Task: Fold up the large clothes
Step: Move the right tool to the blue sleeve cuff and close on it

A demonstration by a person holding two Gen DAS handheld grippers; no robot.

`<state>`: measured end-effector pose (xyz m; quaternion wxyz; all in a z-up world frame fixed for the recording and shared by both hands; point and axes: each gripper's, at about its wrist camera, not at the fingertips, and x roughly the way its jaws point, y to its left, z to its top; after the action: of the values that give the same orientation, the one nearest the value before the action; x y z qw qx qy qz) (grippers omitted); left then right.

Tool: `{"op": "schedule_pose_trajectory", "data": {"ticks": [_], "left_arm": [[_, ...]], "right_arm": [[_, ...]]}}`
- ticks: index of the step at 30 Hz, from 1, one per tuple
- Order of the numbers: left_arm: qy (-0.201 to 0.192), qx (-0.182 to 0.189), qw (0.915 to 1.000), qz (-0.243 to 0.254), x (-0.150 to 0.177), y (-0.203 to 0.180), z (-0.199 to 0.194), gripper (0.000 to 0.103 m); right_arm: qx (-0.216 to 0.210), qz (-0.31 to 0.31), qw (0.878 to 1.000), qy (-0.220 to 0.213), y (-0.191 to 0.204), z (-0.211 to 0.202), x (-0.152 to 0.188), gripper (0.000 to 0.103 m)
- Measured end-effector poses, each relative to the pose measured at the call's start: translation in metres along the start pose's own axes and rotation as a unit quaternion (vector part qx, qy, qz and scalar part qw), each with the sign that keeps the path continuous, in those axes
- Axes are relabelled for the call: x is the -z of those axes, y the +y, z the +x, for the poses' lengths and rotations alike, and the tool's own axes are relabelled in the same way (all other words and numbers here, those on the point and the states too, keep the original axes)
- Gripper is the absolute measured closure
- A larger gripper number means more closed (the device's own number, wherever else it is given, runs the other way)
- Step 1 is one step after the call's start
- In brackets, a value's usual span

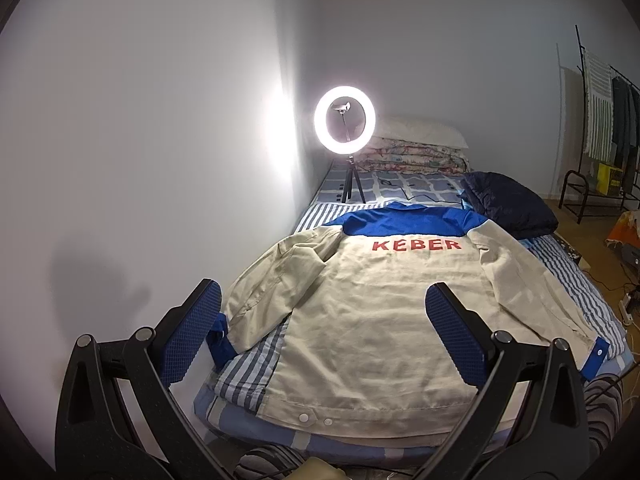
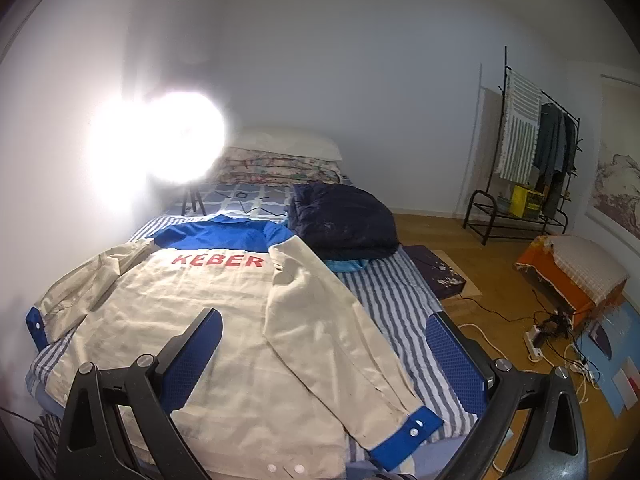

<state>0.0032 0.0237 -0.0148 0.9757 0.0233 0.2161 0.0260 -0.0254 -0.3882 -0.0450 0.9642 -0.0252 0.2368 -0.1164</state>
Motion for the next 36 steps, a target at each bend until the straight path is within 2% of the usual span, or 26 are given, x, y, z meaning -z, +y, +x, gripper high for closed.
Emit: {"op": "schedule_pose_trajectory", "data": {"ticks": [11, 15, 17, 21, 23, 25, 26, 27, 30, 32, 34, 36], "left_arm": [[0.005, -0.004, 1.0000, 0.001, 0.003, 0.004, 0.003, 0.000], [0.007, -0.011, 0.9999, 0.006, 0.013, 0.011, 0.001, 0.000], [0.008, -0.012, 0.9999, 0.003, 0.022, 0.017, -0.003, 0.002], [0.020, -0.002, 0.9998, -0.003, 0.046, 0.031, -0.013, 0.011], [0.028, 0.002, 0.9996, -0.002, 0.056, 0.036, -0.016, 0.016], [0.039, 0.002, 0.9992, -0.005, 0.066, 0.040, -0.017, 0.021], [0.046, 0.004, 0.9989, -0.008, 0.069, 0.044, -0.017, 0.025], [0.052, 0.005, 0.9986, -0.011, 0.072, 0.046, -0.018, 0.026], [0.065, 0.004, 0.9976, -0.020, 0.079, 0.056, -0.018, 0.032], [0.072, 0.002, 0.9970, -0.029, 0.084, 0.066, -0.018, 0.035], [0.078, 0.001, 0.9963, -0.035, 0.086, 0.072, -0.015, 0.038], [0.085, 0.003, 0.9955, -0.043, 0.091, 0.079, -0.014, 0.039]], "right_arm": [[-0.047, -0.019, 0.999, -0.011, 0.041, 0.029, -0.011, 0.000], [-0.117, -0.024, 0.993, -0.017, 0.070, 0.045, -0.017, 0.000], [-0.171, -0.034, 0.984, -0.017, 0.093, 0.055, -0.018, 0.000], [-0.246, -0.076, 0.966, -0.006, 0.149, 0.072, -0.019, 0.001], [-0.293, -0.091, 0.952, 0.011, 0.180, 0.083, -0.018, 0.011], [-0.353, -0.096, 0.930, 0.043, 0.211, 0.096, -0.015, 0.020], [-0.387, -0.093, 0.916, 0.060, 0.226, 0.104, -0.012, 0.025], [-0.420, -0.089, 0.900, 0.078, 0.243, 0.111, -0.009, 0.027], [-0.493, -0.072, 0.858, 0.123, 0.289, 0.126, 0.006, 0.036], [-0.525, -0.061, 0.834, 0.156, 0.319, 0.136, 0.018, 0.052], [-0.552, -0.040, 0.809, 0.198, 0.347, 0.152, 0.029, 0.061], [-0.571, -0.017, 0.786, 0.236, 0.374, 0.167, 0.040, 0.062]]}}
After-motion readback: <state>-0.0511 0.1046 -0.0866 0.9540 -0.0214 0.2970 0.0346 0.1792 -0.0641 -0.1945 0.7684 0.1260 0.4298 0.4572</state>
